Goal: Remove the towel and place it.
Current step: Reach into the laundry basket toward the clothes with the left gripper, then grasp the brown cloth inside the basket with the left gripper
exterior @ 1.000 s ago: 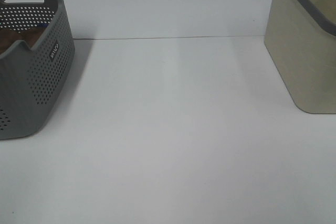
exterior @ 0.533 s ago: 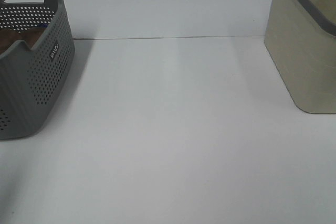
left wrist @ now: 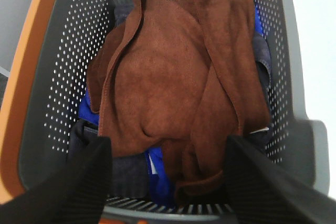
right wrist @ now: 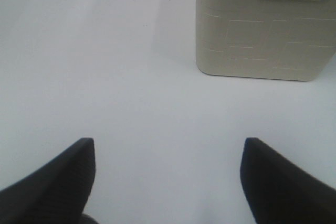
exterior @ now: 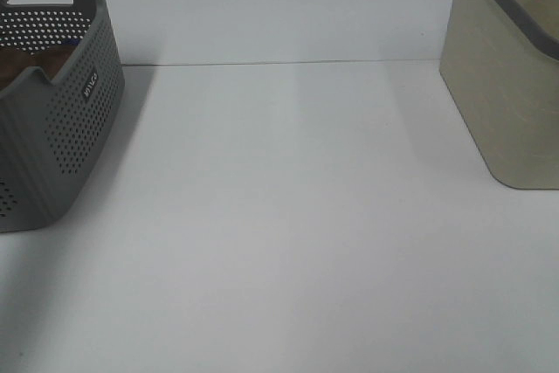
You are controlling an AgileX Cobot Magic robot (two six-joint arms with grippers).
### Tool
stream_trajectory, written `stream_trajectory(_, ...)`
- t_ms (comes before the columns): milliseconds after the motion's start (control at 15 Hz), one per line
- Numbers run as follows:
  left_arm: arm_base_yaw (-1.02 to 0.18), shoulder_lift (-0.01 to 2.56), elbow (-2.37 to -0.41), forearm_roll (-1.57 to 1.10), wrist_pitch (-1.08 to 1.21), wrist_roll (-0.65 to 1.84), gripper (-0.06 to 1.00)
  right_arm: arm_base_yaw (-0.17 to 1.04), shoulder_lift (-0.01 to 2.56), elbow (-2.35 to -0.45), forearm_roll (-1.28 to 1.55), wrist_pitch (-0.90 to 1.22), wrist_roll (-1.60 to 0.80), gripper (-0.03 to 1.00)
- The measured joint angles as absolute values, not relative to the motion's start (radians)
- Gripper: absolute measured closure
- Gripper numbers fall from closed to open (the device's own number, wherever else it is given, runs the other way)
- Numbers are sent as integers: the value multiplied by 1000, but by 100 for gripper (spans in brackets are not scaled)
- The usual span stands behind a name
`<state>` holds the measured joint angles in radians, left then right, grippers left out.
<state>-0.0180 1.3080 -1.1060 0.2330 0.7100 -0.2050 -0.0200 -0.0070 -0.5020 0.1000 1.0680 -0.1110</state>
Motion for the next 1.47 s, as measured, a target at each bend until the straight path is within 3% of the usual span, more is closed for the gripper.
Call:
stream_trajectory(667, -15, 1985, -1851, 308, 1018, -205, 35, -20, -7, -502, 100, 1068, -111, 24)
stream_trajectory(933, 45, 2274, -2192, 310, 1085, -205, 35, -20, -7, -502, 100, 1068, -111, 24)
stream_trajectory(1133, 63, 2389, -2298, 310, 1080, -205, 35, -20, -7, -502, 100, 1068, -111, 24)
stream_trajectory(1467, 92, 2475, -2316, 302, 1005, -205, 35, -20, -7, -502, 100, 1068, -111, 24)
